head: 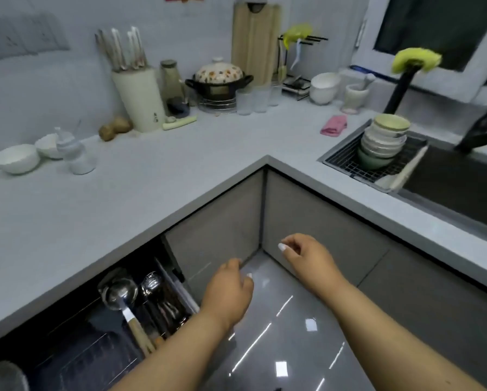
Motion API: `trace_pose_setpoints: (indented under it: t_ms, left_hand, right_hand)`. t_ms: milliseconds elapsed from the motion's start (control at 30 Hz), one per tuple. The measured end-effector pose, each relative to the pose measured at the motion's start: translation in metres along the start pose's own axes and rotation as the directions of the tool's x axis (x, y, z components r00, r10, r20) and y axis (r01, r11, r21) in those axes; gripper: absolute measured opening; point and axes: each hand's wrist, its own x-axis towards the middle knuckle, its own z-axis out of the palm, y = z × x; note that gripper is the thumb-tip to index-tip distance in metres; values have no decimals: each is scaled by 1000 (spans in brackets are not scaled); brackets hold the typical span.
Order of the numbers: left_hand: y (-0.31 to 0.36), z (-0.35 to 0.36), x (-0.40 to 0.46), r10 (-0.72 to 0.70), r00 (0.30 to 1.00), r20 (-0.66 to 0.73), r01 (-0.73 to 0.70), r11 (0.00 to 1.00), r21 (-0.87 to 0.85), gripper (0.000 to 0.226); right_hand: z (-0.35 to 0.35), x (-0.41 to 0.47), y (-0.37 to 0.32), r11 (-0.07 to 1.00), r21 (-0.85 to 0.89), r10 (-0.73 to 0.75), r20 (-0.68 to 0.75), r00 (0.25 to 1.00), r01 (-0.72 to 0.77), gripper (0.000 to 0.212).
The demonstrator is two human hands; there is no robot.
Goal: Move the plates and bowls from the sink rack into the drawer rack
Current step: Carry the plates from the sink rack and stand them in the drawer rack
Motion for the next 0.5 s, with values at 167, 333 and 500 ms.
trace_pose_setpoints:
  t_ms: [167, 333, 500]
  left_hand:
    - [77, 43, 40, 118, 991, 65, -118, 993, -13, 42]
    - [124, 65, 75, 210, 972, 103, -212, 977, 12, 42]
    - [153, 68, 122, 285, 956, 73, -289, 956, 54, 51]
  right_hand:
    - [-72, 14, 55, 996, 6, 84, -131, 988, -84, 16]
    - [-117, 26, 88, 982, 92, 184, -216, 959, -168, 17]
    - [-143, 46, 107, 957, 184, 267, -260, 928, -224, 21]
